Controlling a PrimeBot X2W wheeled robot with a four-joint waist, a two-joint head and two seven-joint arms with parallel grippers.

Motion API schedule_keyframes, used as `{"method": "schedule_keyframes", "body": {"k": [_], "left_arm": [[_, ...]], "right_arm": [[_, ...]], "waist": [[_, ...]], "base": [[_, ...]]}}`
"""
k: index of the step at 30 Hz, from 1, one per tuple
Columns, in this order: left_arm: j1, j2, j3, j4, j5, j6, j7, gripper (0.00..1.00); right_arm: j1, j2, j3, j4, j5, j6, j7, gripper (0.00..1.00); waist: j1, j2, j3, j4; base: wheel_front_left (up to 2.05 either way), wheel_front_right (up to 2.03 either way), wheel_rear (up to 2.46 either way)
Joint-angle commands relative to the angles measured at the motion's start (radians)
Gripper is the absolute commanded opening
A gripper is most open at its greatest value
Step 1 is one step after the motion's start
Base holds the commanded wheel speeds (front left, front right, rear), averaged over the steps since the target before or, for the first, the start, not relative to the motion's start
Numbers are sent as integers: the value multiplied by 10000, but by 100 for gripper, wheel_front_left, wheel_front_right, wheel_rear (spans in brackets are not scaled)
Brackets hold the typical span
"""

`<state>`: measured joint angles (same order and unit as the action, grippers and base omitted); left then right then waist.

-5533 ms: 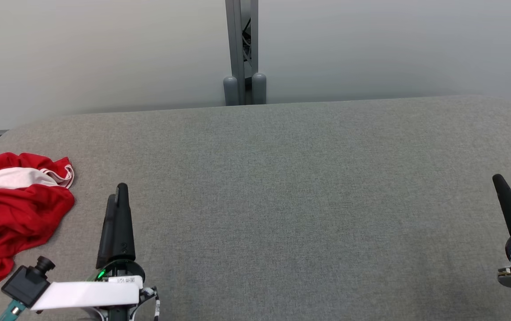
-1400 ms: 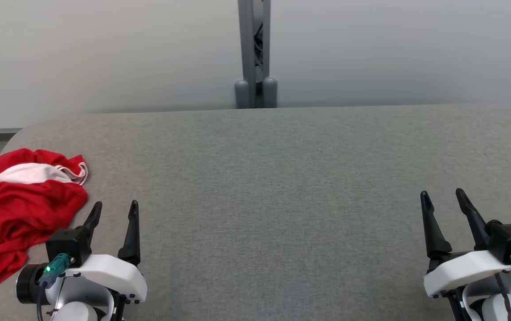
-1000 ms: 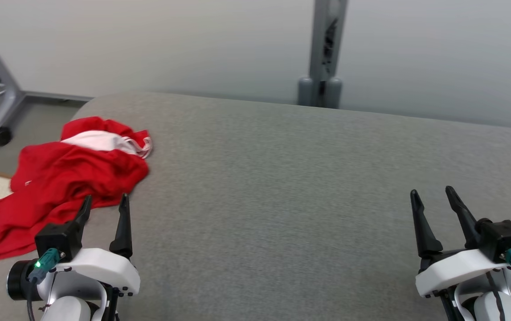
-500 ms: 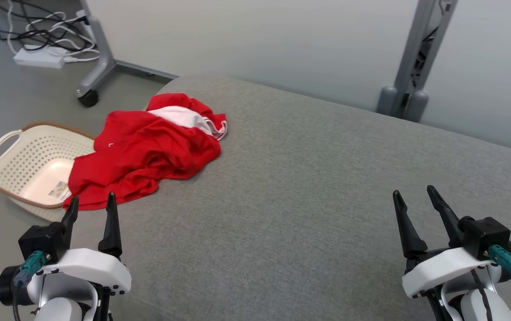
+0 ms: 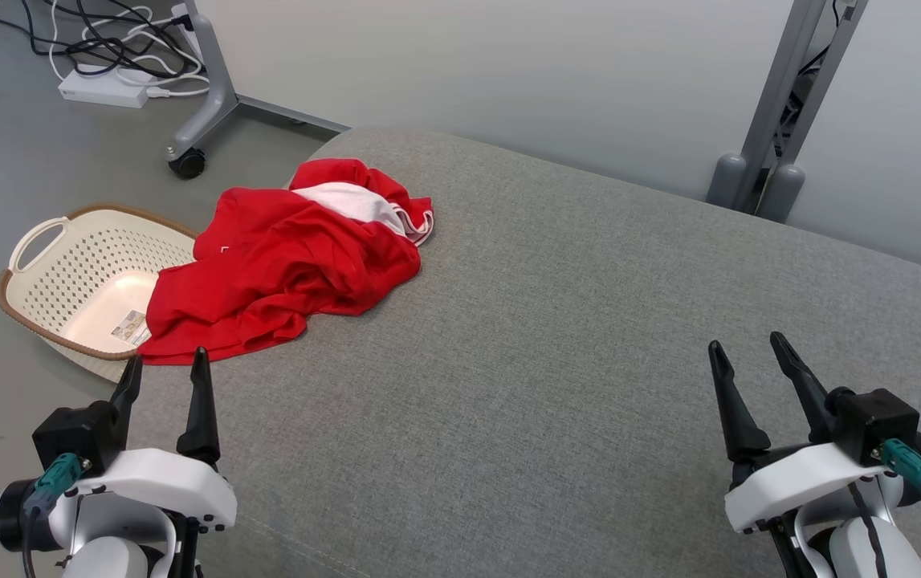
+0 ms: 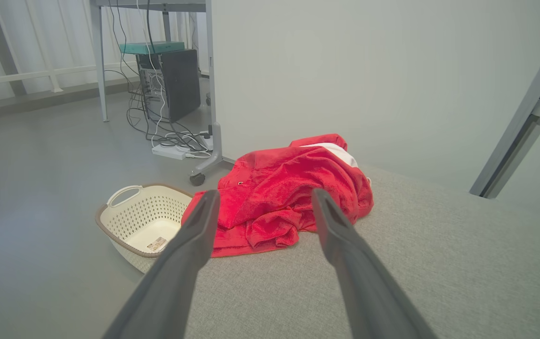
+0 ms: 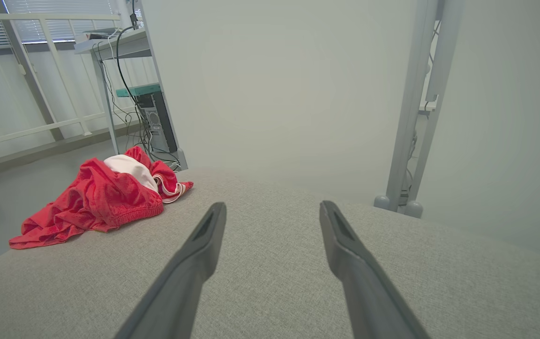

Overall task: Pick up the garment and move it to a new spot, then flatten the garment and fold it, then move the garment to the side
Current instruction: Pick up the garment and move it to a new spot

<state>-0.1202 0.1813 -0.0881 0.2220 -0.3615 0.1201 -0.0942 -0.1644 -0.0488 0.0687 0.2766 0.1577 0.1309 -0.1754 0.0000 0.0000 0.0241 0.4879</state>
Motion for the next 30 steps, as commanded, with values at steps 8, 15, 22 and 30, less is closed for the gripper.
{"method": "schedule_keyframes", "body": {"k": [8,15,22,30], "left_arm": [[-243,109,-93,-30,-51,9,-21,100],[-1619,567,28,-971,-258,-332,612,100],[-4292,1229,-65,-105,-722,-1132,2071,100],[-6699,1401,-294,3790,-1458,-1996,3472,100]], "right_arm": [[-82,-45,-65,76,-90,-3,-74,100],[-287,-44,-76,-95,-304,-3,41,100],[-635,-86,-9,-325,-617,-3,99,100],[-1125,-189,198,-533,-848,-3,278,100]], "waist": [[0,0,39,-5],[0,0,279,-94],[0,0,879,-665],[0,0,1782,-1582]], "base": [[0,0,0],[0,0,0],[0,0,0],[0,0,0]]}}
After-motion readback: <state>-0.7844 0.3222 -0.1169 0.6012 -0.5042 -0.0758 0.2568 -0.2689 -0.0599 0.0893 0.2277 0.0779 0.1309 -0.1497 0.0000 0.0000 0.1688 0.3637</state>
